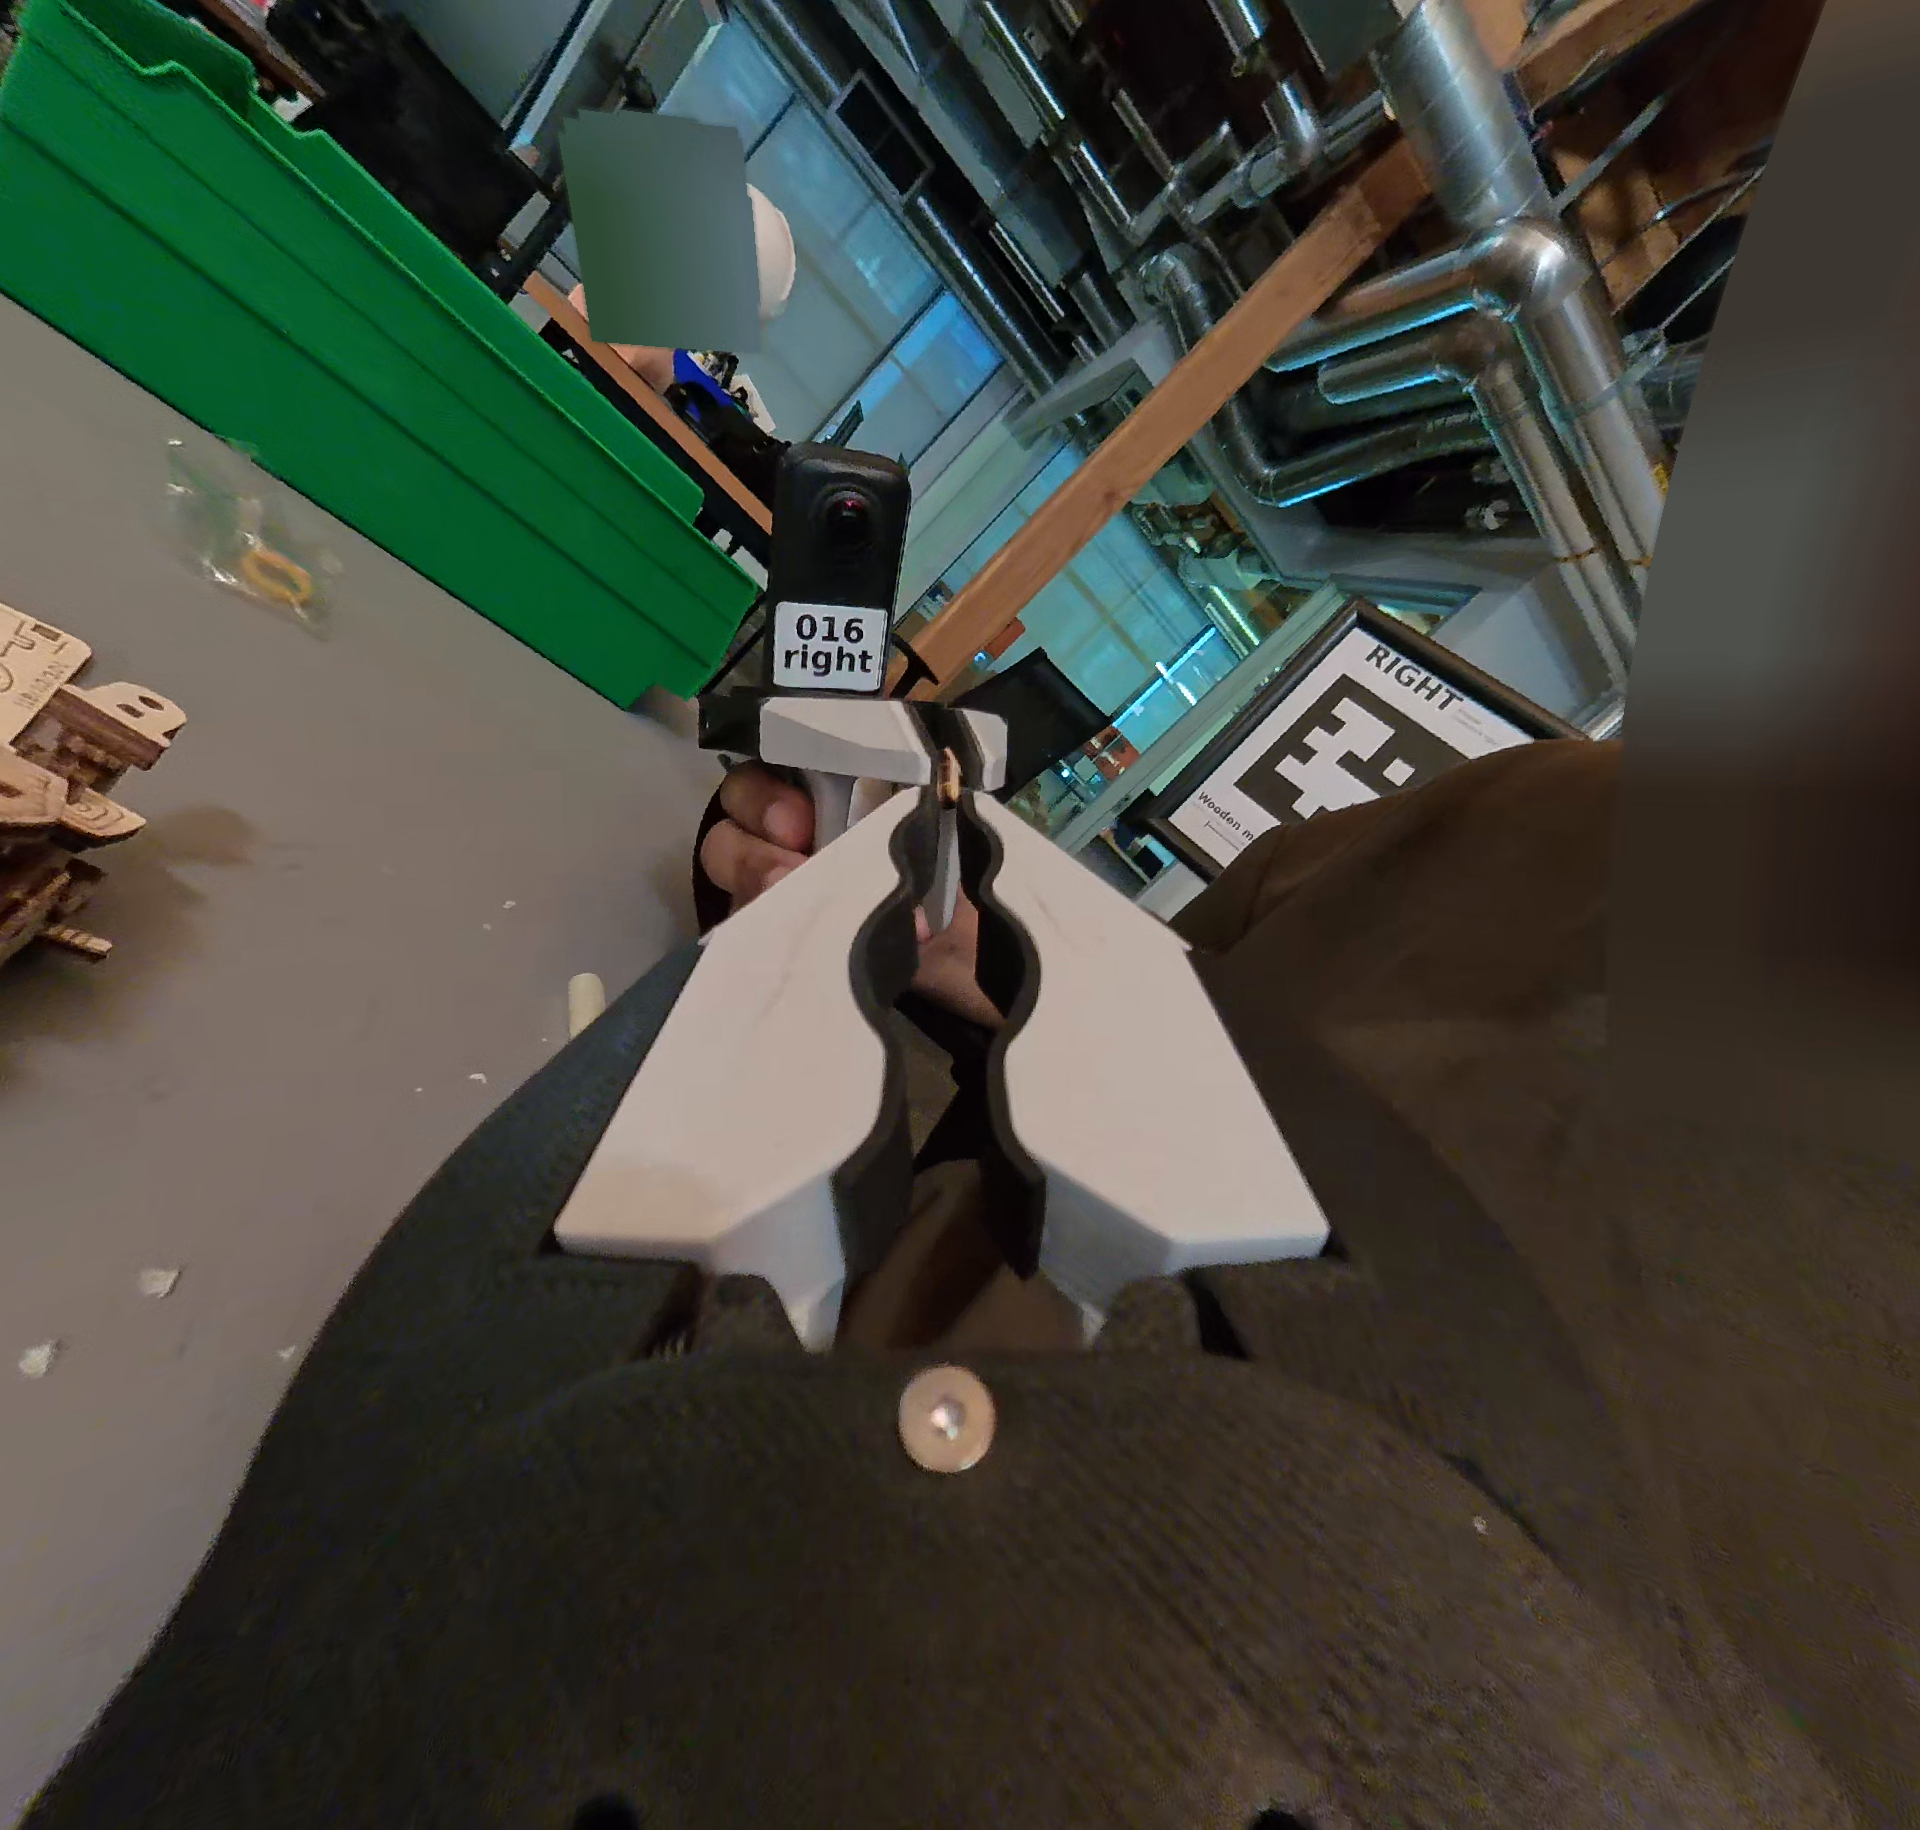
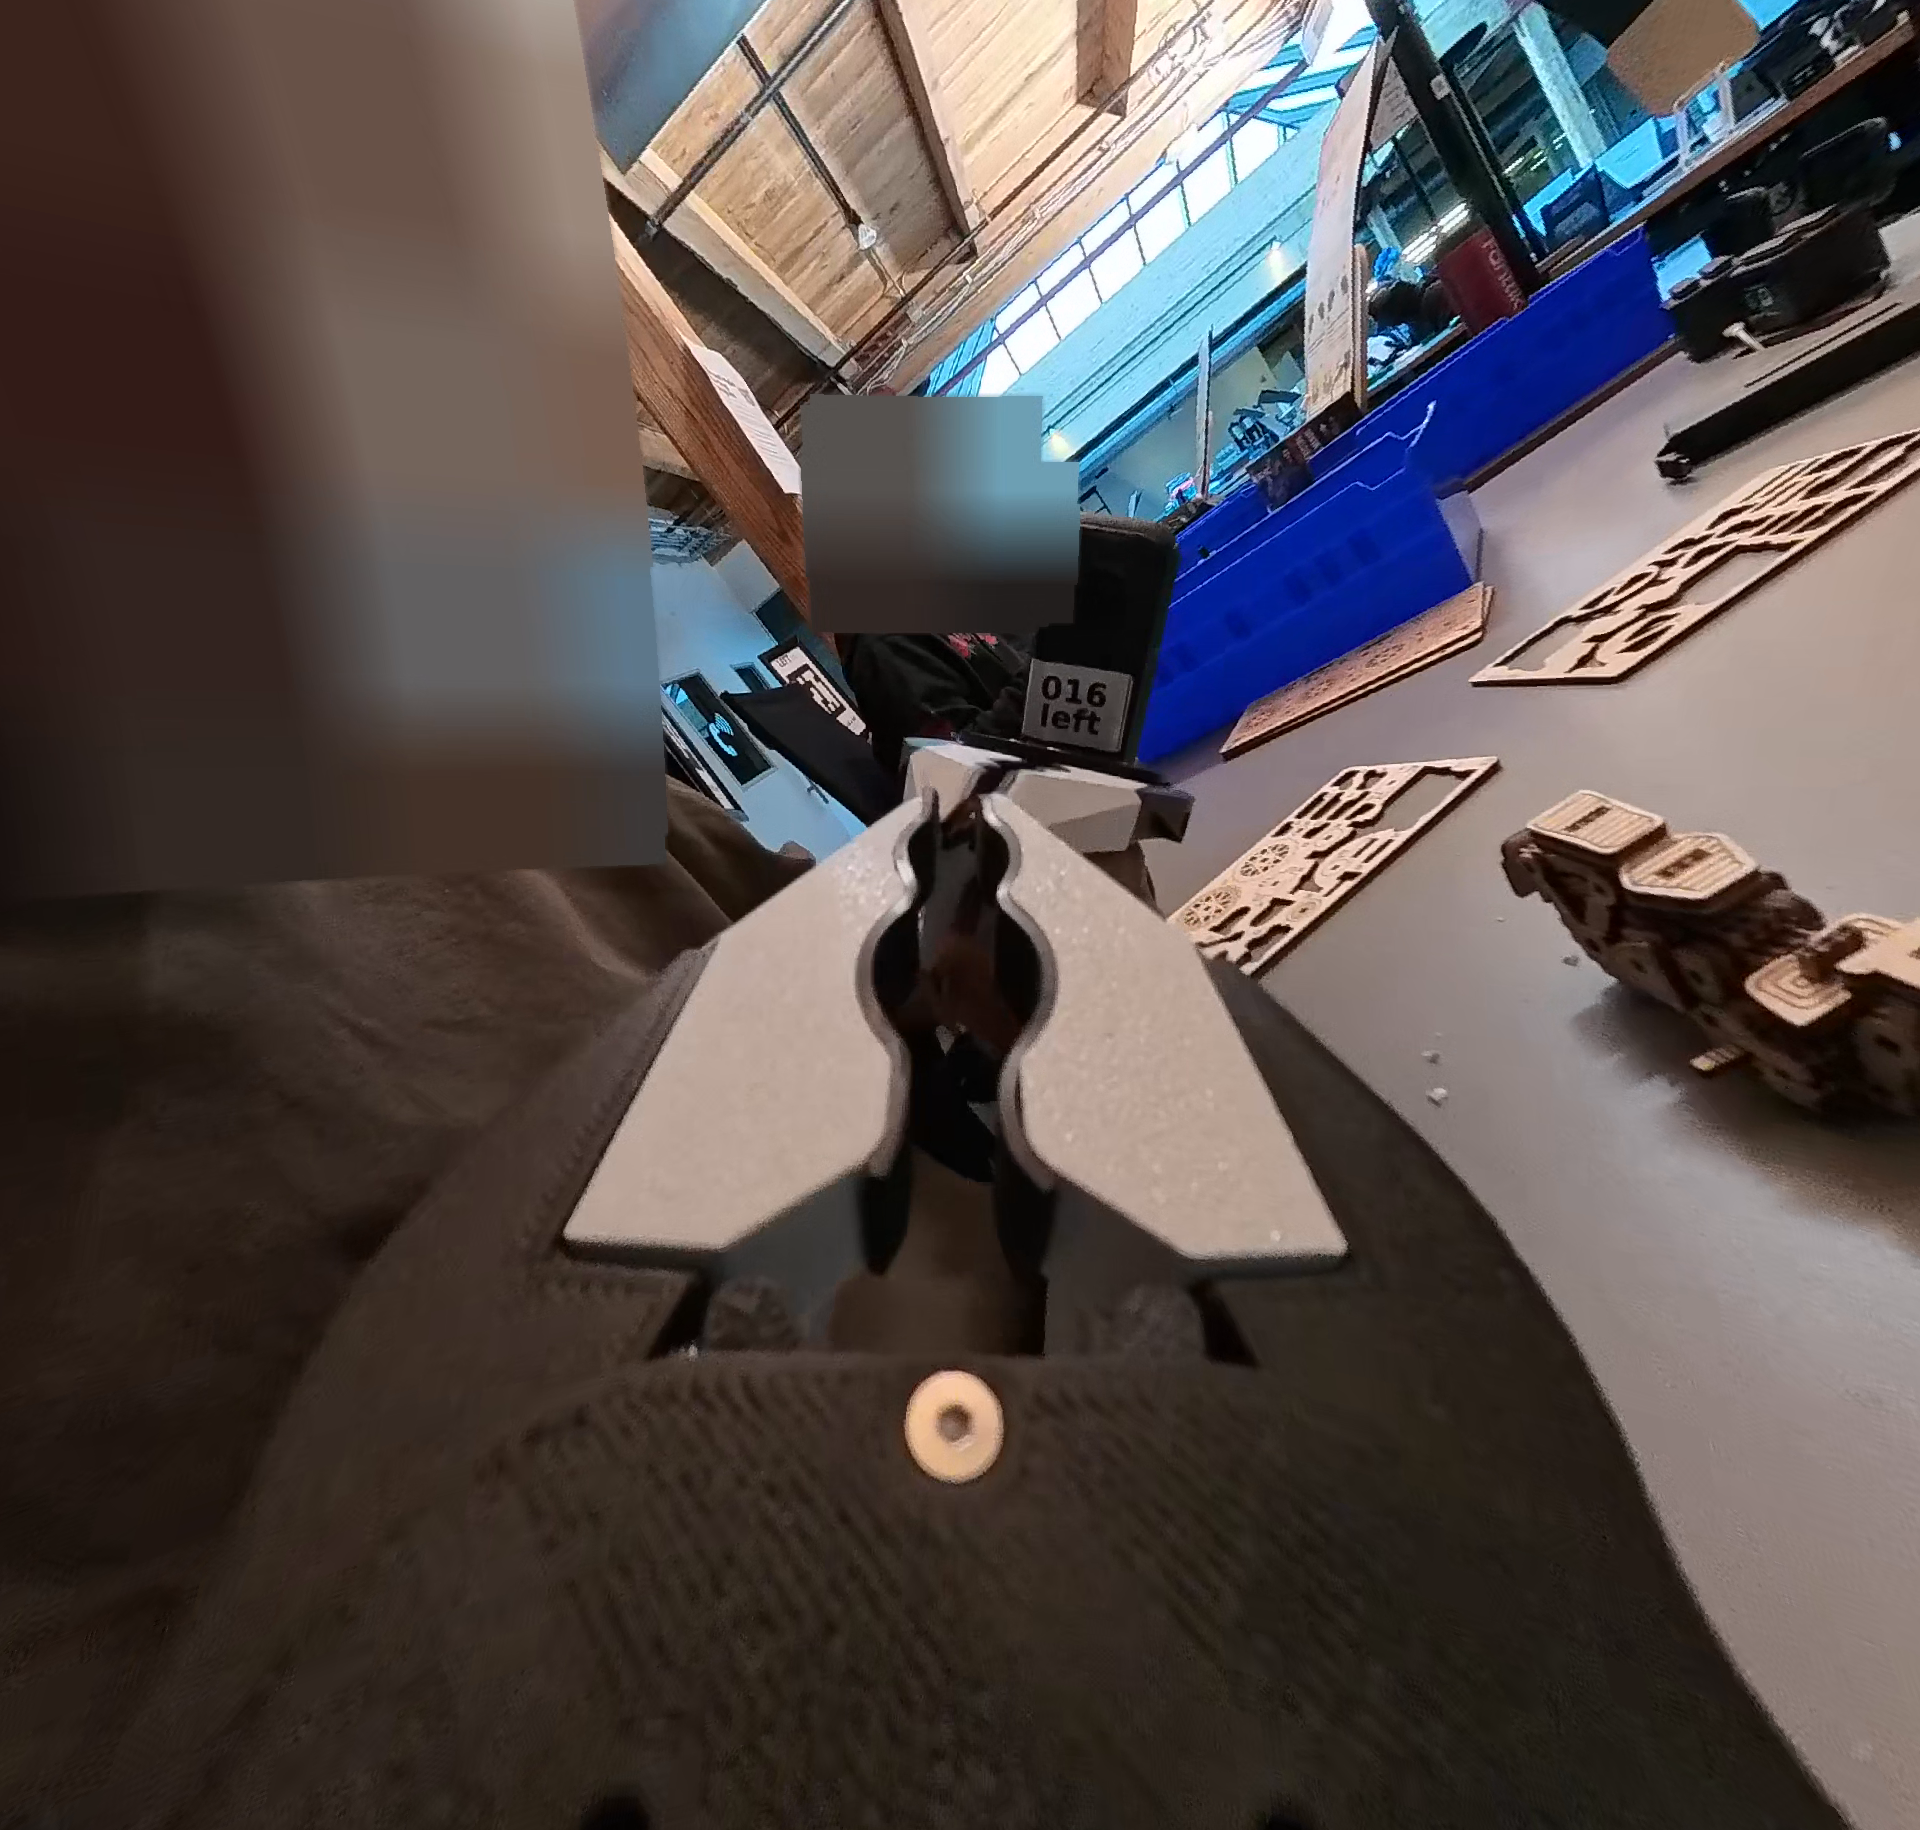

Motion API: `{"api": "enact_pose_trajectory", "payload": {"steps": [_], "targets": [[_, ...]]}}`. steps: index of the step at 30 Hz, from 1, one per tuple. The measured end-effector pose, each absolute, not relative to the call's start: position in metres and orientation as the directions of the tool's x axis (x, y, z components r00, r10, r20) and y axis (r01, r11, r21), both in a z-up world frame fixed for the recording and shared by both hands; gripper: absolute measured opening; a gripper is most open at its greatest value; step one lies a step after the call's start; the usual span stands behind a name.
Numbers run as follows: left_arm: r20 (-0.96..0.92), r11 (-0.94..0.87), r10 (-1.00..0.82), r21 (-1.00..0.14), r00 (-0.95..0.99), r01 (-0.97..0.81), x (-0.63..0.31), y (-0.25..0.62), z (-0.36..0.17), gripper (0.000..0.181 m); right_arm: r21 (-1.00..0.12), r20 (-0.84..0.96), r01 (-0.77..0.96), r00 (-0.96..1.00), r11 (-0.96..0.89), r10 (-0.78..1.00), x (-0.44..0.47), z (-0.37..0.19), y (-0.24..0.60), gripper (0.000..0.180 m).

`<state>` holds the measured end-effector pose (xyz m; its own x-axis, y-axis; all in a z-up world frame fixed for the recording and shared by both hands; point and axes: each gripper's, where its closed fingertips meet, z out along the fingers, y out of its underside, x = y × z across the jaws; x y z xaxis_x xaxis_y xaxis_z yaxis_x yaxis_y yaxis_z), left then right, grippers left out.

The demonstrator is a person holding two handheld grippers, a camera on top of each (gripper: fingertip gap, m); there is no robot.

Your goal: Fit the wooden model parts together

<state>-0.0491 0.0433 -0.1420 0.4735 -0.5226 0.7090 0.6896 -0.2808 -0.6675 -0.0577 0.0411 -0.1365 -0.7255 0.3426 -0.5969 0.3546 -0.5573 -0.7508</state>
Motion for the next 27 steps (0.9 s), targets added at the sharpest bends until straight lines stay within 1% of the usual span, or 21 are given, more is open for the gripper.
{"api": "enact_pose_trajectory", "payload": {"steps": [1, 2, 4, 9, 11, 13, 15, 18, 23, 27], "targets": [[0.699, -0.280, -0.522, -0.682, 0.489, 0.676, -0.049, 0.043, -0.143, 0.000, -0.755, -0.593, 0.353, -0.727, -0.552, 0.346, -0.057, -0.137, 0.041, 0.003], [0.682, -0.272, -0.521, -0.702, 0.513, 0.658, -0.049, 0.043, -0.144, 0.000, -0.759, -0.588, 0.349, -0.729, -0.550, 0.350, -0.057, -0.137, 0.042, 0.005], [0.641, -0.255, -0.513, -0.749, 0.571, 0.611, -0.050, 0.043, -0.146, 0.000, -0.760, -0.588, 0.344, -0.725, -0.551, 0.358, -0.057, -0.138, 0.044, 0.014], [0.517, -0.200, -0.457, -0.853, 0.724, 0.483, -0.058, 0.045, -0.153, 0.000, -0.768, -0.590, 0.340, -0.706, -0.542, 0.392, -0.058, -0.142, 0.052, 0.012], [0.417, -0.162, -0.406, -0.908, 0.813, 0.386, -0.064, 0.046, -0.157, 0.000, -0.766, -0.604, 0.356, -0.683, -0.535, 0.411, -0.060, -0.148, 0.054, 0.013], [0.274, -0.140, -0.356, -0.961, 0.893, 0.239, -0.067, 0.047, -0.163, 0.000, -0.758, -0.627, 0.382, -0.651, -0.529, 0.429, -0.062, -0.155, 0.057, 0.014], [0.185, -0.151, -0.320, -0.978, 0.929, 0.143, -0.069, 0.048, -0.172, 0.000, -0.743, -0.647, 0.392, -0.627, -0.542, 0.434, -0.065, -0.159, 0.060, 0.015], [0.224, -0.168, -0.332, -0.970, 0.916, 0.176, -0.066, 0.050, -0.173, 0.000, -0.719, -0.675, 0.397, -0.594, -0.571, 0.437, -0.069, -0.162, 0.066, 0.011], [0.180, -0.176, -0.326, -0.976, 0.928, 0.128, -0.067, 0.051, -0.178, 0.000, -0.676, -0.724, 0.469, -0.570, -0.569, 0.390, -0.068, -0.169, 0.060, 0.012], [0.191, -0.185, -0.341, -0.974, 0.921, 0.133, -0.063, 0.051, -0.179, 0.000, -0.648, -0.747, 0.502, -0.563, -0.573, 0.353, -0.068, -0.171, 0.055, 0.009]]}}
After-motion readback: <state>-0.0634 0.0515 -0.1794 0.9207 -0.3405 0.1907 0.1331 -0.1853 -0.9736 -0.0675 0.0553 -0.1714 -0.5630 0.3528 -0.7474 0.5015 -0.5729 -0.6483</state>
